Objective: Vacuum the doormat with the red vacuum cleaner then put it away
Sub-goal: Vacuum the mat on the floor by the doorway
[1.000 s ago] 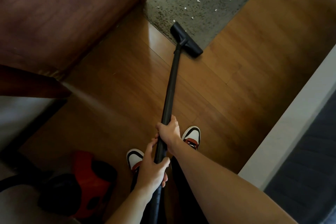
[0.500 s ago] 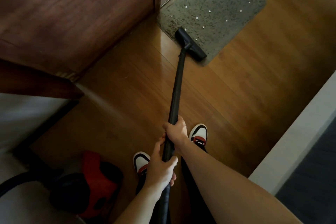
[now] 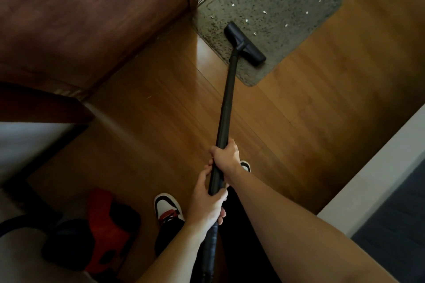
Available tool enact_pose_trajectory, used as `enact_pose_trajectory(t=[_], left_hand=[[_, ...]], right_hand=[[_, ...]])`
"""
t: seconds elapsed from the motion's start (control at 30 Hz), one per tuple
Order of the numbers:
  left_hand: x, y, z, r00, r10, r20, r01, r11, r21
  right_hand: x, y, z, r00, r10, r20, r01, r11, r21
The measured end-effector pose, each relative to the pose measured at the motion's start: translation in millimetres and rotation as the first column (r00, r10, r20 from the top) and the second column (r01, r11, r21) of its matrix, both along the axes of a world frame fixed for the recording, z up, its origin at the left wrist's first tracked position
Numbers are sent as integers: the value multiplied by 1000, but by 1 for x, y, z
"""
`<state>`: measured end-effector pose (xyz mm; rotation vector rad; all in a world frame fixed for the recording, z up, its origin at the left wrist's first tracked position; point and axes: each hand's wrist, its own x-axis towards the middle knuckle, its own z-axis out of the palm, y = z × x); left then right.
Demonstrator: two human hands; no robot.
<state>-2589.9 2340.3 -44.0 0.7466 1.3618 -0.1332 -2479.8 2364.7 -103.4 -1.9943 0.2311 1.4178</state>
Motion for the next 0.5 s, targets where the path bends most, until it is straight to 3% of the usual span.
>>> enact_pose_trajectory(t=[0.5], left_hand=[[91,23,-9,997,53,55,-51,998,-36]], right_hand=[[93,23,-16,997,69,31,-69,998,-1]])
